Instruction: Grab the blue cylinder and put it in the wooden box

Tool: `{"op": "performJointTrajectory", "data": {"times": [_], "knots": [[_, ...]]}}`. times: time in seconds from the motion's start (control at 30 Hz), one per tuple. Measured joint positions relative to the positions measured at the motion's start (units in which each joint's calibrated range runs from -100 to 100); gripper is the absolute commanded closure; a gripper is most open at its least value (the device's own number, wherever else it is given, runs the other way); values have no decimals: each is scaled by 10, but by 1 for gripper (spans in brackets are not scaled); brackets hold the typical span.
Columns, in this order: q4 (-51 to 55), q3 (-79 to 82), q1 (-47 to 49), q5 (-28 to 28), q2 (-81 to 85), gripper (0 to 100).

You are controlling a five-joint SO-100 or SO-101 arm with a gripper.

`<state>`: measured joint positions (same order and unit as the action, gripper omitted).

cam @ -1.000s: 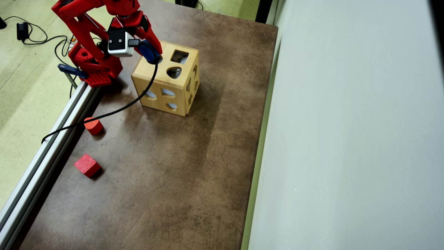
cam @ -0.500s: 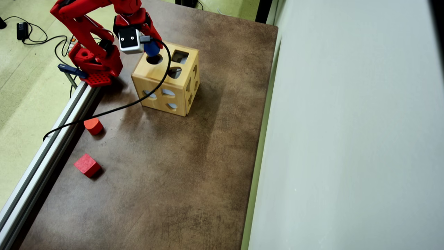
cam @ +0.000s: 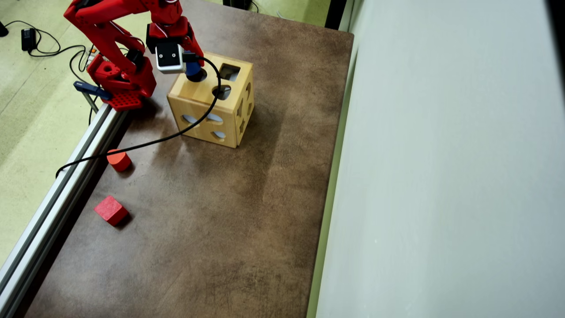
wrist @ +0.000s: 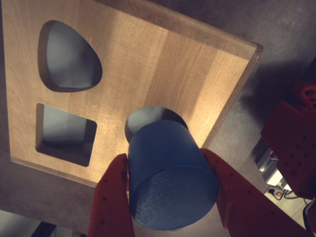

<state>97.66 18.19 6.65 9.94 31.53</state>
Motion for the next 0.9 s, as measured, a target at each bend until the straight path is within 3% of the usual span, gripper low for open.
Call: {"op": "performJointTrajectory", "data": {"times": [0.9], "knots": [[-25,2,0,0,-63,92]]}}
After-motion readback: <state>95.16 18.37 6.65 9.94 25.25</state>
